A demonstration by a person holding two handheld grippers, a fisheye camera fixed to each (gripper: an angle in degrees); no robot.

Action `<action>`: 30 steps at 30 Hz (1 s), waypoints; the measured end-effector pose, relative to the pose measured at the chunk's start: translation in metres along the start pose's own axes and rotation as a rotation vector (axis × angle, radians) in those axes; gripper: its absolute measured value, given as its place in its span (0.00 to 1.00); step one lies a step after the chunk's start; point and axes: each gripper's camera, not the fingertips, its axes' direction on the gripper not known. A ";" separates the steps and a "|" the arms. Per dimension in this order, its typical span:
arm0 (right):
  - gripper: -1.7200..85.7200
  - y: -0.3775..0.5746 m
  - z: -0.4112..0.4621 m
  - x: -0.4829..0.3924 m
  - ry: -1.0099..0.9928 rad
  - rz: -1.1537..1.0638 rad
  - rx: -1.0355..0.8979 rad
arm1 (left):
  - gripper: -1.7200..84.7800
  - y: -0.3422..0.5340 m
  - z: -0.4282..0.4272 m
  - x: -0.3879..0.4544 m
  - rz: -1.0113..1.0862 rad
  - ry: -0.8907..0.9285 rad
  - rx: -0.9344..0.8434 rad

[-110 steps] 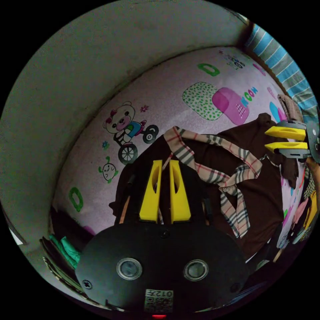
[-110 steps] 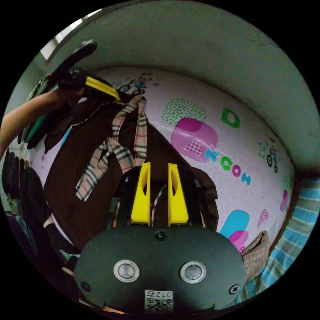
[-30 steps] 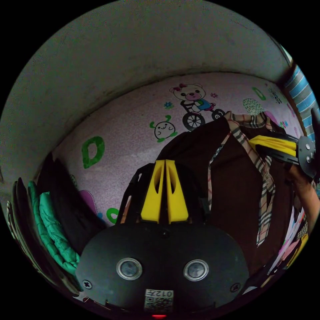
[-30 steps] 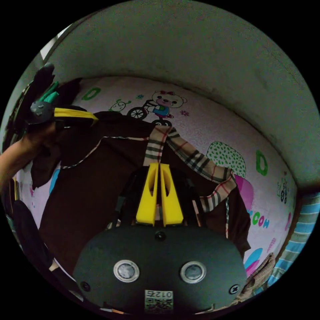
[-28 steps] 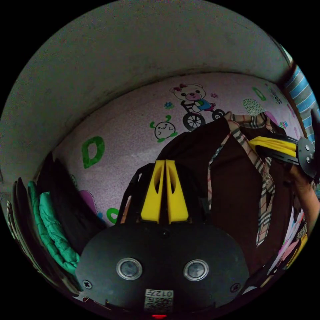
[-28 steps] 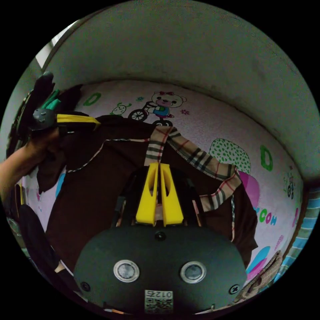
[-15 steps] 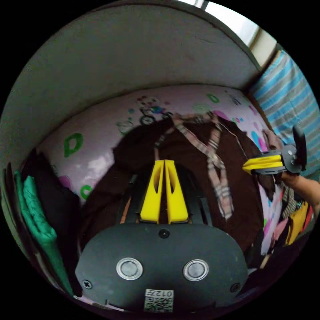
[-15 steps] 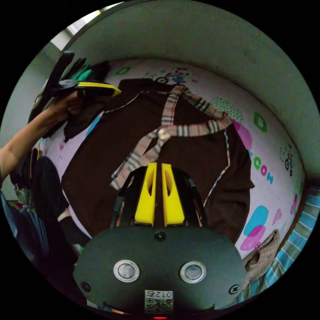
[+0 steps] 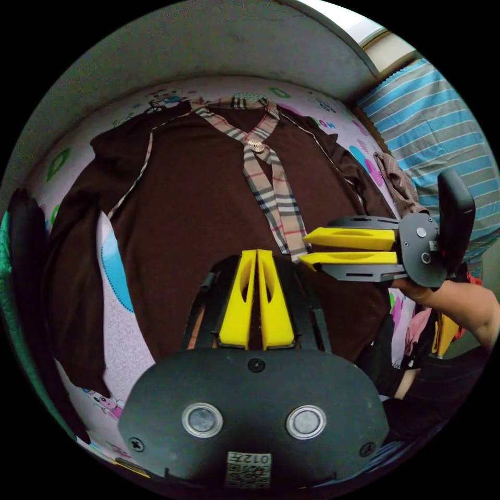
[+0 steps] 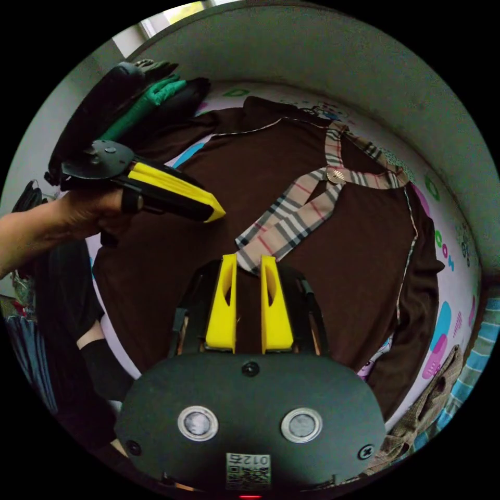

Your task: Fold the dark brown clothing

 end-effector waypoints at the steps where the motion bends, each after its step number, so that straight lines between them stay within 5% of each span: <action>1: 0.10 0.000 0.005 -0.003 0.008 -0.016 -0.013 | 0.03 0.002 0.000 0.002 0.003 -0.001 0.000; 8: 0.02 0.010 0.005 0.011 0.049 0.075 0.009 | 0.03 0.005 0.004 0.025 0.057 -0.025 0.002; 15: 0.02 0.038 -0.007 0.066 -0.236 0.307 0.087 | 0.03 0.008 0.007 0.059 0.167 -0.060 0.034; 30: 0.01 0.061 0.007 0.069 -0.248 0.311 0.065 | 0.02 0.046 0.017 0.103 0.295 -0.177 0.050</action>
